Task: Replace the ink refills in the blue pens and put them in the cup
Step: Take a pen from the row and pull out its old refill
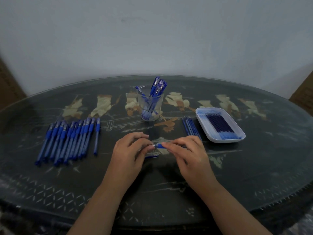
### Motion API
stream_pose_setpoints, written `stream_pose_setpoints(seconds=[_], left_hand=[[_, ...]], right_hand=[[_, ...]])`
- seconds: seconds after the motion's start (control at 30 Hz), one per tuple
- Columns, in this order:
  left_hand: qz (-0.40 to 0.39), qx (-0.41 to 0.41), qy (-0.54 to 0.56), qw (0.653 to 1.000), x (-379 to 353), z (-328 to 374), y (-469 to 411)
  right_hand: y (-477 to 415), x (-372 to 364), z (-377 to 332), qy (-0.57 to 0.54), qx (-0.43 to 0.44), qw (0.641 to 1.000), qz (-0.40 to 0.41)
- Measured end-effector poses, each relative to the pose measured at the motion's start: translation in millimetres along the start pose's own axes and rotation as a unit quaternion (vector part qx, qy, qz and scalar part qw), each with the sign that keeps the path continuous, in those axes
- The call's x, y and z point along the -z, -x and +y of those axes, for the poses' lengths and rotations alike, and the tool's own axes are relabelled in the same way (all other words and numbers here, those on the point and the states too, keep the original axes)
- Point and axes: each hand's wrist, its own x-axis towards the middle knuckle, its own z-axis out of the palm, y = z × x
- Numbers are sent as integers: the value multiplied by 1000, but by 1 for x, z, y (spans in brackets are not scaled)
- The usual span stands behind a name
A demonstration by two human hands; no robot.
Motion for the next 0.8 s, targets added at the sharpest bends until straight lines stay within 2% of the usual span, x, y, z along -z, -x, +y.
stream_pose_setpoints(seconds=[0.43,0.8], left_hand=[[7,2,-6,1000,1,2,0],[4,3,-11,1000,6,6,-2]], right_hand=[[-2,-2,3,-47,-13,999,15],[-3,2,5,-108,-71,991,25]])
